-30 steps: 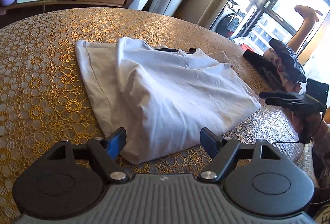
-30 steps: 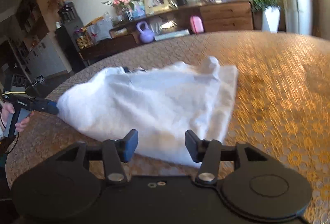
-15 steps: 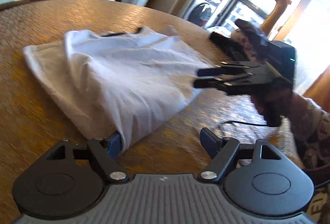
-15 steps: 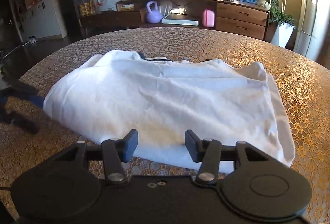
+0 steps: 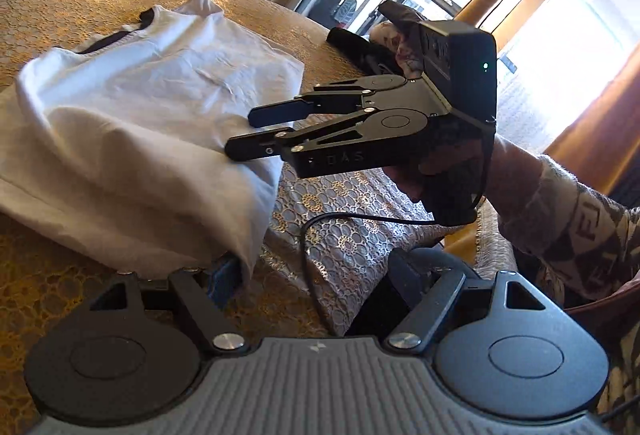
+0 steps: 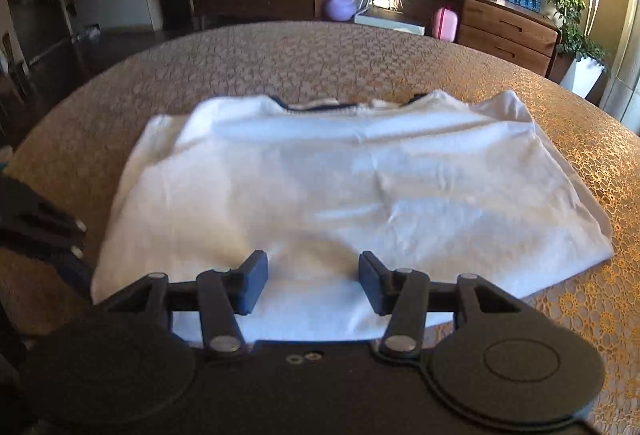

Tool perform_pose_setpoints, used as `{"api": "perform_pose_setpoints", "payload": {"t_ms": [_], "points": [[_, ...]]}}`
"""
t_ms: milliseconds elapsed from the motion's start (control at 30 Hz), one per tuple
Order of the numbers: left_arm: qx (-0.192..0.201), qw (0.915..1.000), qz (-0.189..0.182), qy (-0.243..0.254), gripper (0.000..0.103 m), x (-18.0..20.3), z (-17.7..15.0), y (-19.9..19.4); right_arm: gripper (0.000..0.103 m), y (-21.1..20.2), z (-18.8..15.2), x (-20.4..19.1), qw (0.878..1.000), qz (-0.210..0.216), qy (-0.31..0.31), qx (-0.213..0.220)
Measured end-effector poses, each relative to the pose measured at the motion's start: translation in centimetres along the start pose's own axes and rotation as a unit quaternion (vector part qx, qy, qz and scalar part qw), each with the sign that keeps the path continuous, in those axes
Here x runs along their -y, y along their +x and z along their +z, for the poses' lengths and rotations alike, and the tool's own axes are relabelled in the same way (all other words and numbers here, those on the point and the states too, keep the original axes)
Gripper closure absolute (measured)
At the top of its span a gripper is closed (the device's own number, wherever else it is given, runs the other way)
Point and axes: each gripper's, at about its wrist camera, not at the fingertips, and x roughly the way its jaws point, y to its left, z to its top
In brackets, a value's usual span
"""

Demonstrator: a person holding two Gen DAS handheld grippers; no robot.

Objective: Fold clothes

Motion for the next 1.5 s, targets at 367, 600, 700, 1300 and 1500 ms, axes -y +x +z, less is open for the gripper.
{"api": "perform_pose_setpoints", "payload": {"t_ms": [367, 600, 700, 1300, 1500], "points": [[-0.029, 0.9987, -0.014, 0.039, 0.025, -3.5, 1.7, -0.7, 0.0, 0.1, -0.2, 0.7, 1.0, 0.009, 0.019, 0.005], [-0.052, 0.9942, -0.077, 0.055, 0.025, -3.4, 1.8, 0.0, 0.0, 0.1, -0.5, 0.7, 1.0, 0.009, 0.022, 0.008], [-0.059, 0.9916, -0.099, 0.059, 0.025, -3.1, 1.4, 0.0, 0.0, 0.1, -0.5, 0.7, 1.0, 0.008, 0.027, 0.007], [-0.049, 0.9888, -0.123, 0.068, 0.024, -1.6, -1.0, -2.5, 0.0, 0.4, -0.1, 0.2, 0.999, -0.003, 0.034, 0.004], [-0.037, 0.9924, -0.089, 0.076, 0.024, -2.0, 0.0, -1.7, 0.0, -0.4, 0.2, 0.2, 0.999, 0.006, 0.042, 0.014]]}}
